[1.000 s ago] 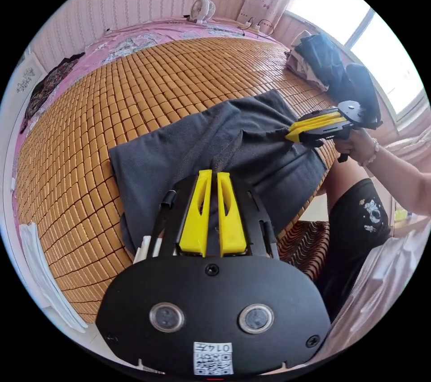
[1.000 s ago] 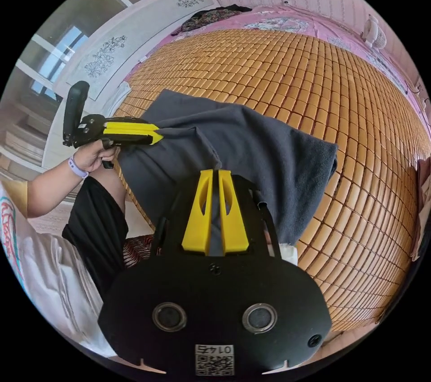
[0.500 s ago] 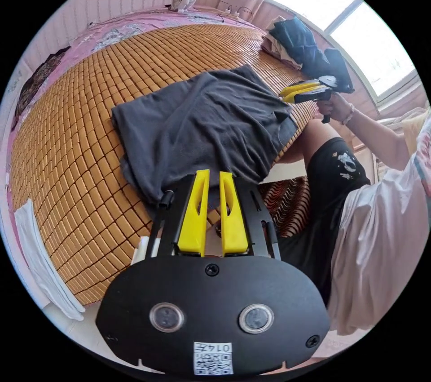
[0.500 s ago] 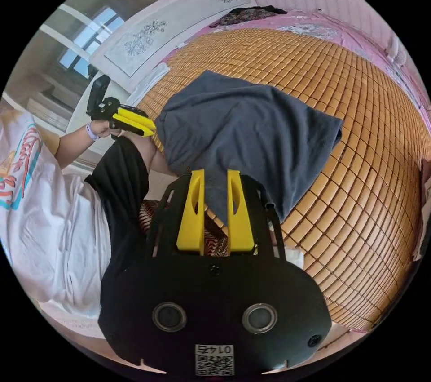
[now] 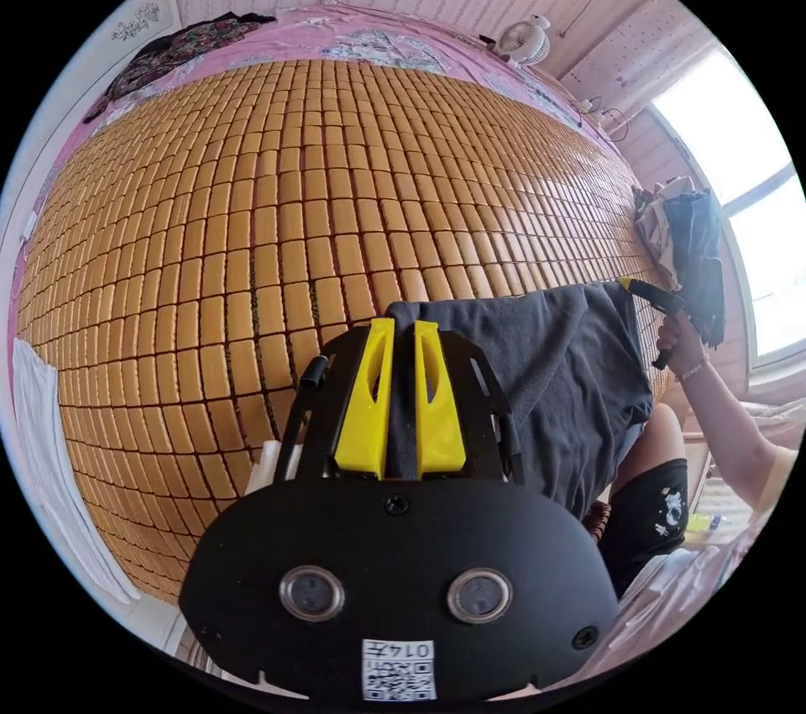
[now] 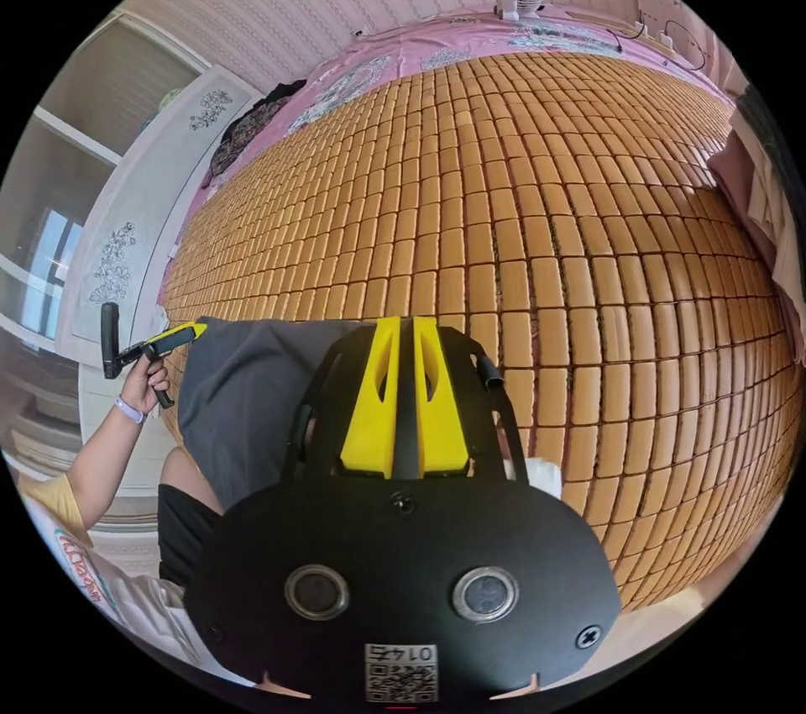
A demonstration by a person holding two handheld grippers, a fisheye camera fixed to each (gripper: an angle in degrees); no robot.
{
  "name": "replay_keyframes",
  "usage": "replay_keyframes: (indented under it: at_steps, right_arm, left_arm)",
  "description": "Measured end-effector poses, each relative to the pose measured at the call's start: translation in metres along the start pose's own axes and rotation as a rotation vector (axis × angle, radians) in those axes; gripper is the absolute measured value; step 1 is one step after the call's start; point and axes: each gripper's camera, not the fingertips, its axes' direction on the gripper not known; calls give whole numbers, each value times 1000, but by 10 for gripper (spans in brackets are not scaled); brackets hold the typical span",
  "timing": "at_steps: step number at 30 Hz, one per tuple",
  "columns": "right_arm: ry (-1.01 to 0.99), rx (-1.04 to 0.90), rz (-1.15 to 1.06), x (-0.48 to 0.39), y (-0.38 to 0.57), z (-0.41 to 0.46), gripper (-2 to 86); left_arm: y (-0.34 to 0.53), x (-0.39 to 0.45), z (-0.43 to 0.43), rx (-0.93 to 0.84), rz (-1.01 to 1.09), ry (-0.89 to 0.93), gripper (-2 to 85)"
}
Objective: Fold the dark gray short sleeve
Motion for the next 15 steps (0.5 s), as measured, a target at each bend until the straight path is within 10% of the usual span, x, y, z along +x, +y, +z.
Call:
replay_keyframes:
  at_steps: [15]
  right_arm:
    - [87,141,-91,-36,16,-24,17]
  left_arm:
    - [19,9,-24,172,-25,-81,50]
